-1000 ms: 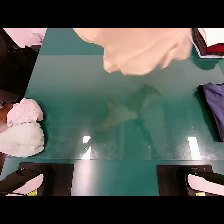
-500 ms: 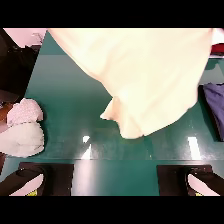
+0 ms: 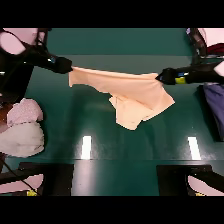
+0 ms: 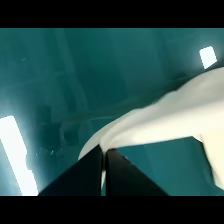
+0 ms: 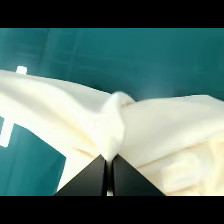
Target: Fold the shirts.
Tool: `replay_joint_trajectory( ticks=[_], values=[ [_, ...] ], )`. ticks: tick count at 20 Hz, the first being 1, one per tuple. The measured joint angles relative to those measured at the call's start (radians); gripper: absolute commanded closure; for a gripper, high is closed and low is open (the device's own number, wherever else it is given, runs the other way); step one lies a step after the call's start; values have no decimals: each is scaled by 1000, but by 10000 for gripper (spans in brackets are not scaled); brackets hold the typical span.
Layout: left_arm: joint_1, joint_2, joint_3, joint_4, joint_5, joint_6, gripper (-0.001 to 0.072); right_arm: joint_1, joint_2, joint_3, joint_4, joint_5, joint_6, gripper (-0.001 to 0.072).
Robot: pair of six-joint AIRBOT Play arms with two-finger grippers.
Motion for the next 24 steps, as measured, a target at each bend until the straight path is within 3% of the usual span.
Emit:
replay_joint_trajectory(
  ticks=[2, 3, 4, 5, 10, 16, 19, 24],
  values=[
    [0, -33, -10, -4, 76, -2, 683, 14, -73, 7, 2, -79, -3, 665],
    [0, -43, -11, -5, 108, -8, 573, 16, -109, 24, 3, -104, -3, 463],
    [0, -49, -8, -5, 136, -10, 274, 18, -145, 50, 4, -126, -5, 305],
    [1, -55, -2, -5, 161, -13, 91, 15, -180, 82, 5, -132, -5, 265],
    [0, -61, 69, 0, 145, -21, 86, -50, -254, 246, 8, -53, -16, 266],
    [-50, -46, 24, -154, -35, -46, 86, -202, -108, 192, 1, 143, -69, 266],
    [-167, -44, -122, -260, 25, -51, 86, -264, 13, 51, 2, 176, -80, 266],
    [-375, -67, -338, -446, 246, -79, 85, -333, 190, -157, 2, 161, -86, 266]
  ],
)
